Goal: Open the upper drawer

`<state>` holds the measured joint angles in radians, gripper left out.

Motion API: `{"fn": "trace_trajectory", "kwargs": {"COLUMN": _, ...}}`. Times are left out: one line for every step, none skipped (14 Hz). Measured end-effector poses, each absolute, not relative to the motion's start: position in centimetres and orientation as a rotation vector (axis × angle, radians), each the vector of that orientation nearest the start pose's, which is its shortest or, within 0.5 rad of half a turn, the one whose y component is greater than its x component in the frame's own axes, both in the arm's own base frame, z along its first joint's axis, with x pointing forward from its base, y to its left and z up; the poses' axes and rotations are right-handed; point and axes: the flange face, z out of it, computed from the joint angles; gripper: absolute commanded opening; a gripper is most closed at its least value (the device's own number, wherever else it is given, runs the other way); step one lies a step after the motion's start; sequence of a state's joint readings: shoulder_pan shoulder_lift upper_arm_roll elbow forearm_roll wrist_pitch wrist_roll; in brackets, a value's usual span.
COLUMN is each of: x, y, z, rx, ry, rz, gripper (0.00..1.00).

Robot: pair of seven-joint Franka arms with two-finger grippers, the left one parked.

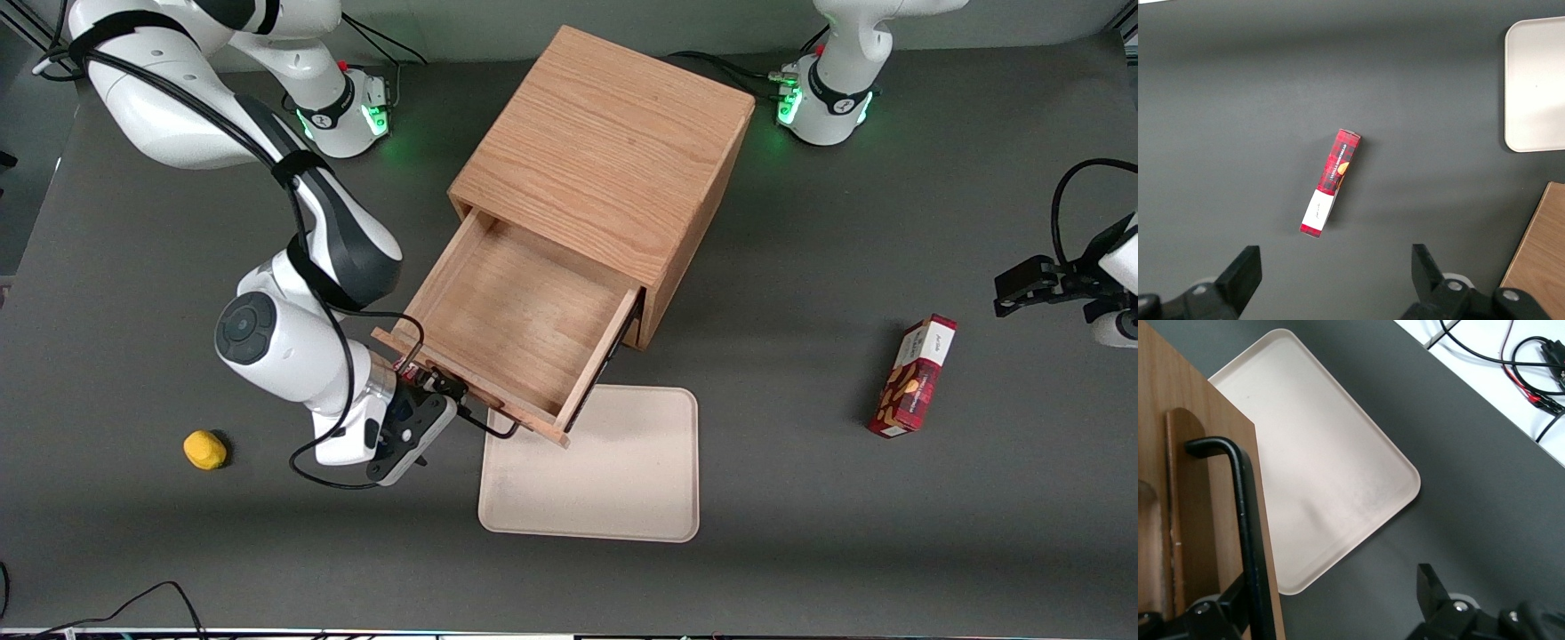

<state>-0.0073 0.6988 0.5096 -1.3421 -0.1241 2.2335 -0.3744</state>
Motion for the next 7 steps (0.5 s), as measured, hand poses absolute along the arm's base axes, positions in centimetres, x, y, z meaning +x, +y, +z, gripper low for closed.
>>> {"fn": "trace_trajectory", "kwargs": {"x": 70.3, "y": 27.0, "z": 38.0, "rx": -2.680, "ry": -1.114, "rz": -0.390, "gripper": 1.00}}
{"fn": "trace_trajectory", "kwargs": {"x": 70.5, "y": 26.8, "z": 37.9, "rx": -2.681, "ry": -1.110, "rz": -0.392, "gripper": 1.00}}
{"fn": "trace_trajectory", "kwargs": {"x": 70.6, "y": 26.7, "z": 37.9, "rx": -2.679, "ry": -1.106, "rz": -0.393, "gripper": 1.00}}
{"fn": "trace_trajectory", "kwargs": {"x": 70.8, "y": 26.6, "z": 37.8, "rx": -2.678, "ry": -1.101, "rz": -0.394, "gripper": 1.00}}
{"fn": "trace_trajectory", "kwargs": {"x": 71.0, "y": 26.5, "z": 37.8, "rx": -2.676, "ry": -1.089, "rz": -0.394, "gripper": 1.00}}
{"fn": "trace_trajectory", "kwargs": {"x": 71.2, "y": 26.1, "z": 37.7, "rx": -2.675, "ry": -1.069, "rz": -0.392, "gripper": 1.00}}
{"fn": "trace_trajectory", "kwargs": {"x": 71.3, "y": 25.8, "z": 37.4, "rx": -2.671, "ry": -1.043, "rz": -0.374, "gripper": 1.00}}
